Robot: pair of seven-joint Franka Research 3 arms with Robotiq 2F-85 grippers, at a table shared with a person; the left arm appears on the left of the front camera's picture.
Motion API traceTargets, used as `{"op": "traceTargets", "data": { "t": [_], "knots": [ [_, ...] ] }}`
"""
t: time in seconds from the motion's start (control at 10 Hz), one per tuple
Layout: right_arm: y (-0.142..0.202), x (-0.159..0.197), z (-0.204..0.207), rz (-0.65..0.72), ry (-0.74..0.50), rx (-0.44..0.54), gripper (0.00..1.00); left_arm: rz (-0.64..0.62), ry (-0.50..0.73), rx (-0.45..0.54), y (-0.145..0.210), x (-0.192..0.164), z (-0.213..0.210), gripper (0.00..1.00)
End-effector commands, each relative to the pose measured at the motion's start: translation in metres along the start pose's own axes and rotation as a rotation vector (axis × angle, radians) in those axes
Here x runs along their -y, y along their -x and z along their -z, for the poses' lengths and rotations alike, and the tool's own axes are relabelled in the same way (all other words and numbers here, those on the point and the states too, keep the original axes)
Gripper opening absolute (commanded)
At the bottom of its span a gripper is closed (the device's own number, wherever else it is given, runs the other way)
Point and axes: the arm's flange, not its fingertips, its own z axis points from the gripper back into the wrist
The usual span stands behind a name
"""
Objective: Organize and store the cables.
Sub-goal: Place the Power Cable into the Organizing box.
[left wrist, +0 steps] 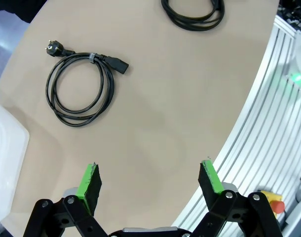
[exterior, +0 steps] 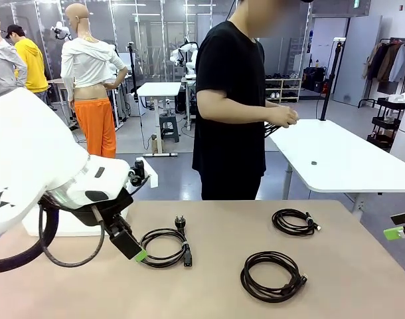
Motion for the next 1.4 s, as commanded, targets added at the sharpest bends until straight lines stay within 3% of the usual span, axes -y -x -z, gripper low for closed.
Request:
{"op": "traceTargets", "data": {
  "t": [0.0,0.2,0.6,0.8,1.1,1.3],
  "knots": [
    [-0.003,0.000,0.000,0.020,-0.001,0.005,1.00,-0.030,0.041,-0.062,-0.048,0.000,0.031,1.00],
    [-0.003,0.000,0.000,0.020,-0.001,0.005,1.00,-0.098,0.037,-0.191,-0.095,-0.005,0.065,1.00],
    [-0.003,0.000,0.000,0.020,-0.001,0.005,1.00,-0.403,-0.042,-0.380,-0.164,-0.033,0.137,1.00],
    [-0.003,0.000,0.000,0.020,-0.001,0.005,1.00,-0.531,-0.056,-0.397,-0.167,-0.047,0.152,1.00],
    [-0.003,0.000,0.000,0.020,-0.001,0.005,1.00,-0.852,-0.148,-0.391,-0.159,-0.072,0.178,1.00],
    [-0.003,0.000,0.000,0.020,-0.001,0.005,1.00,-0.917,-0.147,-0.330,-0.151,-0.087,0.198,1.00]
  ]
}}
